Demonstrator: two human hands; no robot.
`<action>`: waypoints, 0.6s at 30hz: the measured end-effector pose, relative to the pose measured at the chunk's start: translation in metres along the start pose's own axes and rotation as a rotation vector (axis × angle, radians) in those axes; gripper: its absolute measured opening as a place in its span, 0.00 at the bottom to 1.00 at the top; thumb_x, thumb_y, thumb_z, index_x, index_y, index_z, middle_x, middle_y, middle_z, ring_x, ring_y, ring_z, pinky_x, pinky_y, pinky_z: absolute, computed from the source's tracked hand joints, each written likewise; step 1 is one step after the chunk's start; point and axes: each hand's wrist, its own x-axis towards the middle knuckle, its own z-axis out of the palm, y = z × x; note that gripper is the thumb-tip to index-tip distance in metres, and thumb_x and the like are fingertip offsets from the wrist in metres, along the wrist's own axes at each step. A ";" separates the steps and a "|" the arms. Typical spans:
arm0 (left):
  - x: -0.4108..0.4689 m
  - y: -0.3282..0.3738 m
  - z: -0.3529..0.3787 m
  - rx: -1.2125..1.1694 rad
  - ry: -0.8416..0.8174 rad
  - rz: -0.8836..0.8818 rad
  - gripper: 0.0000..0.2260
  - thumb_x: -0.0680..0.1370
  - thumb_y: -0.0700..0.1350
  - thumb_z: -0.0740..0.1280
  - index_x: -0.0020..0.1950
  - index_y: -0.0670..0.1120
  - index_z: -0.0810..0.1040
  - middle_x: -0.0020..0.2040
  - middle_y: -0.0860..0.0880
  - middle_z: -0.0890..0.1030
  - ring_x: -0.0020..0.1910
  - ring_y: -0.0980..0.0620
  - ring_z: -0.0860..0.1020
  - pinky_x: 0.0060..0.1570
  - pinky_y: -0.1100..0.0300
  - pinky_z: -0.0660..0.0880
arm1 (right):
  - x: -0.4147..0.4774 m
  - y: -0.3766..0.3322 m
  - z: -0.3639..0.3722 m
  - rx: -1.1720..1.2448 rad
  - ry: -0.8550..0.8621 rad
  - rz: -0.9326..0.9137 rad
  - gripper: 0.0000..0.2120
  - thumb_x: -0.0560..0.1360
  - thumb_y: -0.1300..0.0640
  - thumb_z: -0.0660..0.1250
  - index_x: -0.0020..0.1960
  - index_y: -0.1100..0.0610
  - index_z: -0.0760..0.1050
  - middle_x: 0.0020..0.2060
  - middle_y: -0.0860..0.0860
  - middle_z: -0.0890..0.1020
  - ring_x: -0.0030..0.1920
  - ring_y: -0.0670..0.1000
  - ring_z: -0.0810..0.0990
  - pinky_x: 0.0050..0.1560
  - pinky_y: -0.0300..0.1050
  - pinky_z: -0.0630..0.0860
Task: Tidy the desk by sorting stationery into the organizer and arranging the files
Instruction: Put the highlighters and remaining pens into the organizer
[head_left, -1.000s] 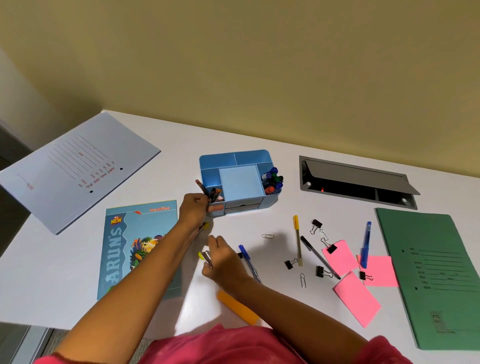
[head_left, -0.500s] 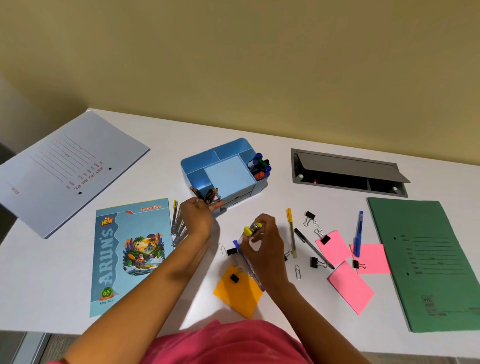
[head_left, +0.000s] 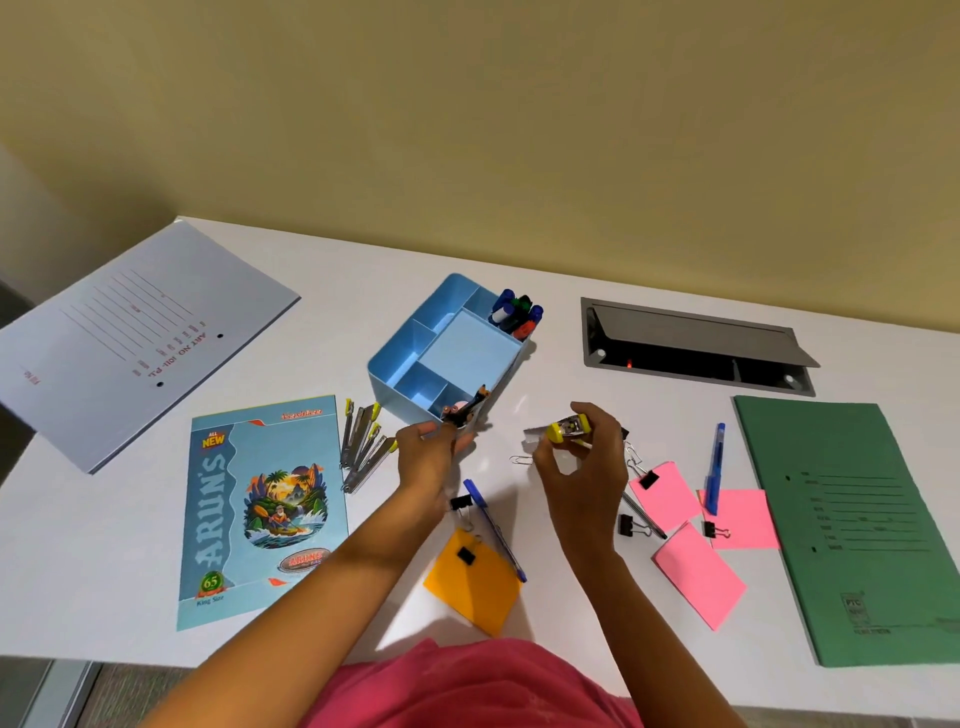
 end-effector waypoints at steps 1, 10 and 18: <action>0.001 0.003 -0.006 0.018 -0.058 -0.034 0.05 0.77 0.38 0.66 0.42 0.41 0.73 0.44 0.37 0.81 0.38 0.44 0.78 0.42 0.55 0.75 | 0.003 -0.002 -0.002 -0.020 0.017 -0.024 0.21 0.68 0.69 0.73 0.59 0.60 0.72 0.48 0.49 0.76 0.46 0.38 0.77 0.48 0.28 0.74; 0.035 0.060 -0.039 0.165 0.064 0.055 0.12 0.77 0.49 0.65 0.49 0.40 0.71 0.34 0.43 0.74 0.31 0.43 0.76 0.46 0.45 0.79 | 0.021 -0.031 -0.004 -0.076 0.077 -0.084 0.21 0.66 0.68 0.74 0.57 0.63 0.73 0.50 0.55 0.78 0.47 0.38 0.73 0.48 0.20 0.68; 0.053 0.073 -0.046 0.424 0.058 0.001 0.21 0.77 0.54 0.65 0.64 0.42 0.67 0.48 0.39 0.74 0.43 0.36 0.82 0.40 0.41 0.81 | 0.031 -0.049 0.000 -0.035 0.083 -0.135 0.21 0.68 0.66 0.74 0.58 0.63 0.73 0.51 0.56 0.79 0.48 0.43 0.77 0.50 0.24 0.73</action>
